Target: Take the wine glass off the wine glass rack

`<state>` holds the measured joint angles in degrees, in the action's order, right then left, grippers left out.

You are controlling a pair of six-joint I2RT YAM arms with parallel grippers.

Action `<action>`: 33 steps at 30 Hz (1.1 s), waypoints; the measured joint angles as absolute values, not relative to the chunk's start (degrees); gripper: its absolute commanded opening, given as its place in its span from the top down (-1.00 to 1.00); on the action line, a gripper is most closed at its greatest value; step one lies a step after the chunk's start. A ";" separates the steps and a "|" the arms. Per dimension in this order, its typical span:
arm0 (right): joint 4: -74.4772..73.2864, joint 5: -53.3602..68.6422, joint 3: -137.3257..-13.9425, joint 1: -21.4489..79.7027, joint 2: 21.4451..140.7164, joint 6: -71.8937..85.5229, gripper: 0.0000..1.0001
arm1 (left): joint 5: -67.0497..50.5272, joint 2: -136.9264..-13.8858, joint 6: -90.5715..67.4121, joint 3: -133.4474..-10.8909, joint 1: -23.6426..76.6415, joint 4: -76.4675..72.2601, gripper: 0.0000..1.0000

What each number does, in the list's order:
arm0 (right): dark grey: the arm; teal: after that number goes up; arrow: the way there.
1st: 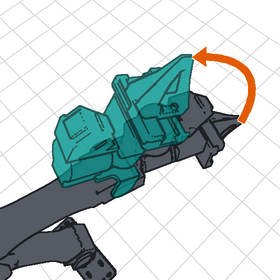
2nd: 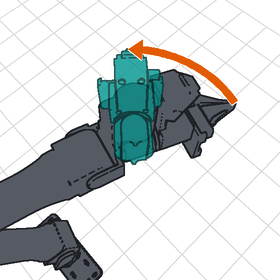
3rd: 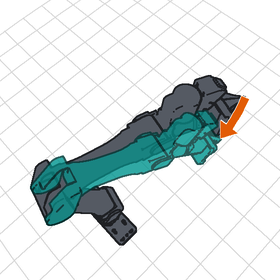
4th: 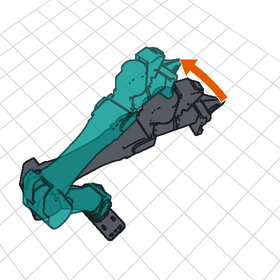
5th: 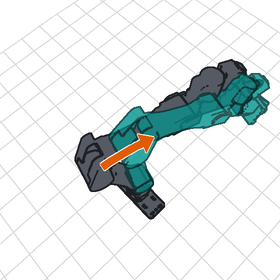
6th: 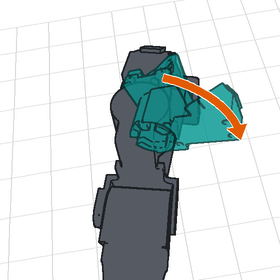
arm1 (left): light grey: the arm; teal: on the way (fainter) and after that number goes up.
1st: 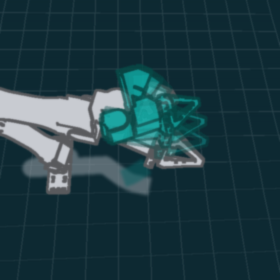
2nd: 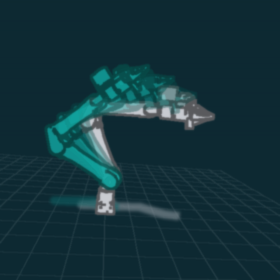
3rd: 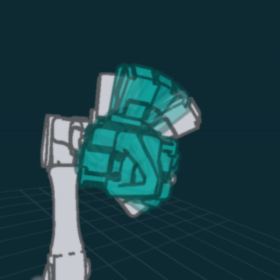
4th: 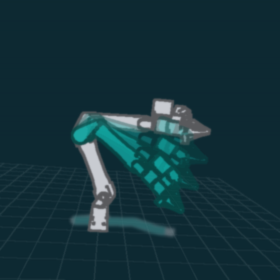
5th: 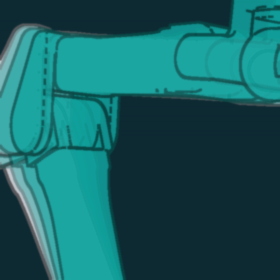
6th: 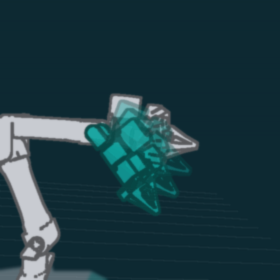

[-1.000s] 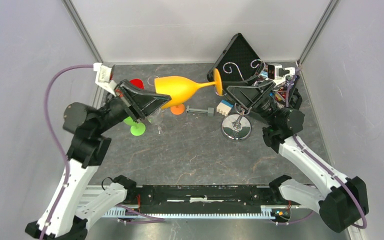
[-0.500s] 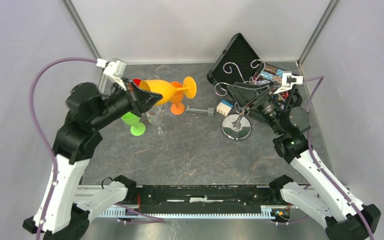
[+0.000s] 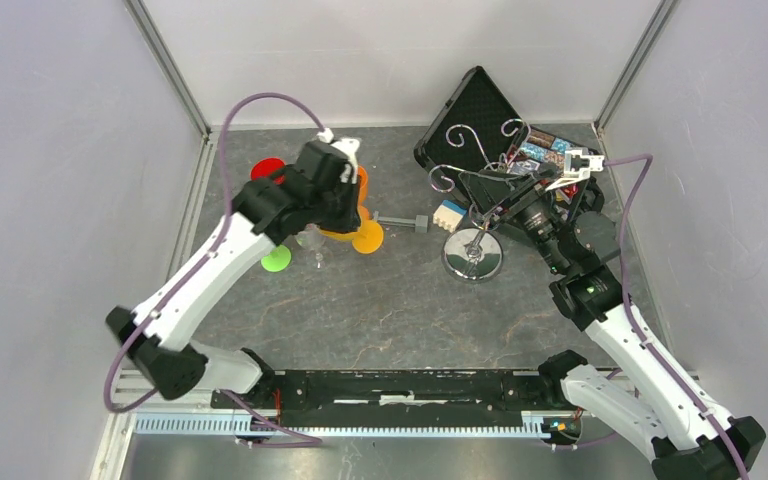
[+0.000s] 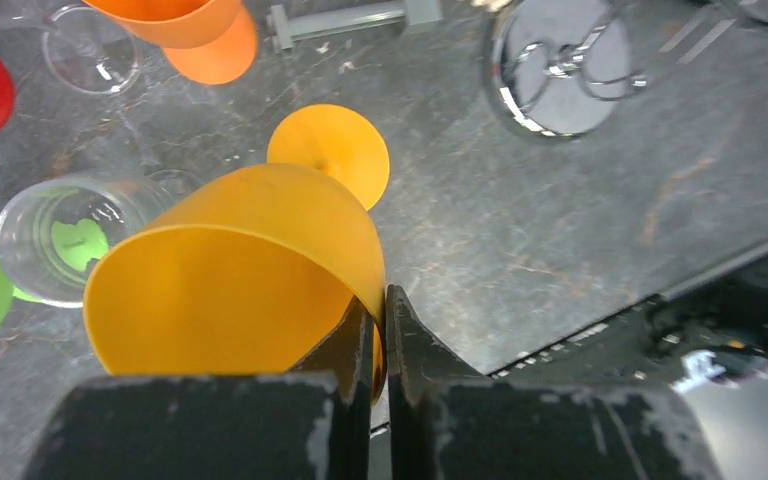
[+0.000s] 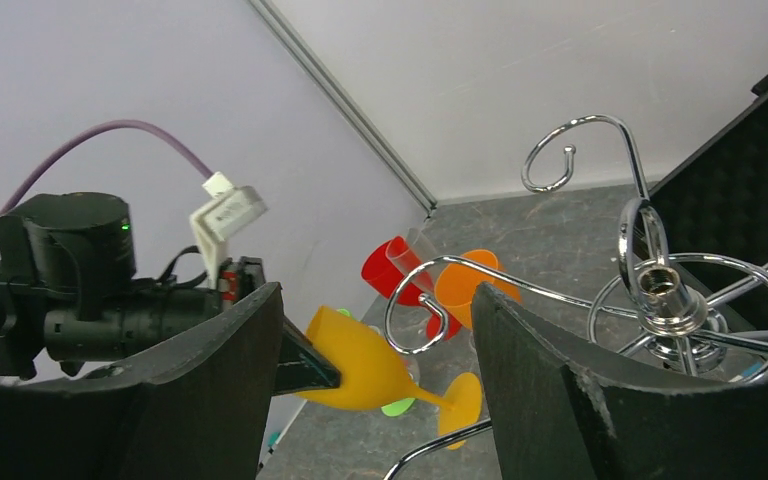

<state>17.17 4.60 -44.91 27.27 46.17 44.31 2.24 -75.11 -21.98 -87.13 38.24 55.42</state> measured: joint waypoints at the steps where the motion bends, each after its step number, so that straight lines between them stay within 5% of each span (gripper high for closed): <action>1: 16.75 4.36 -44.91 27.27 46.17 44.16 -0.48 | 4.16 -77.28 -21.87 -87.94 39.22 56.14 0.96; 22: 12.23 1.21 -45.84 27.27 44.88 42.06 -0.47 | 16.53 -100.40 -20.99 -94.00 43.53 59.53 0.94; 33: 11.90 1.21 -45.84 27.27 44.86 42.09 -0.47 | 16.99 -100.44 -20.99 -91.15 43.53 58.39 0.65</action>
<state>11.90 1.21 -45.84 27.27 44.86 42.09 16.99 -100.44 -20.99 -91.15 43.53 58.39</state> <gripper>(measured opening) 0.736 0.128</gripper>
